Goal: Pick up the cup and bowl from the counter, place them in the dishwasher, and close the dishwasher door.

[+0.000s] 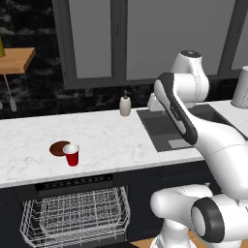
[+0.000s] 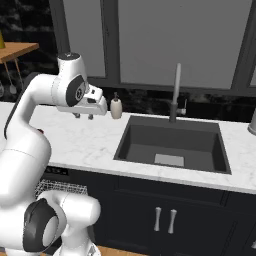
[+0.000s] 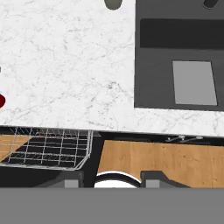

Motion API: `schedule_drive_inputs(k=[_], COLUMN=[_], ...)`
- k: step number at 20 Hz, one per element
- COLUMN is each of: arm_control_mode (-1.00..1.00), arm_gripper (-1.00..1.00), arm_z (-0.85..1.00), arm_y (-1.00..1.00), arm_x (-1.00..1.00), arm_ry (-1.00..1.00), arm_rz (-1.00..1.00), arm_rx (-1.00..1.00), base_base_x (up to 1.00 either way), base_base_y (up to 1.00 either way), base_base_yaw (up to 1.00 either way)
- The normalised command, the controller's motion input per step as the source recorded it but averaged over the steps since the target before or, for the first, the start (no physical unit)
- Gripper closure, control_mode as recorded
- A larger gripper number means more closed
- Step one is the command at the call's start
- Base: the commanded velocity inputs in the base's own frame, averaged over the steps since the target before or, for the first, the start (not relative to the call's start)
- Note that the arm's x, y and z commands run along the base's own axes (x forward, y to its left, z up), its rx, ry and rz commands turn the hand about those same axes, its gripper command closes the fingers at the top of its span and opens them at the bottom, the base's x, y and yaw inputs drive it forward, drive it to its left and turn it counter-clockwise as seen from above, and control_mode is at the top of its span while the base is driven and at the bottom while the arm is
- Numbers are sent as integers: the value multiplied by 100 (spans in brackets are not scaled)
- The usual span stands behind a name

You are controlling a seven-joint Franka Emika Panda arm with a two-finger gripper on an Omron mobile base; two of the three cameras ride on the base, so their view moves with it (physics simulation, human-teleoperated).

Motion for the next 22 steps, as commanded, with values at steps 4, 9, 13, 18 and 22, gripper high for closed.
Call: schedule_drive_inputs(k=[4, 9, 13, 18, 22], arm_control_mode=[-100, -100, -100, -100, 100], arm_gripper=[-100, -100, -100, -100, -100], arm_z=[0, 0, 0, -13, -4], arm_y=[0, -2, -1, 5, 0], arm_x=[0, 0, -46, -55, 0], arm_ry=[-4, 0, -4, -3, 3], arm_rz=[0, 0, 4, 13, 0], arm_rx=[0, 0, 0, -7, -4], base_base_x=[0, 0, 0, 0, 0], base_base_y=[0, 0, 0, 0, 0], base_base_yaw=[0, 0, 0, 0, 0])
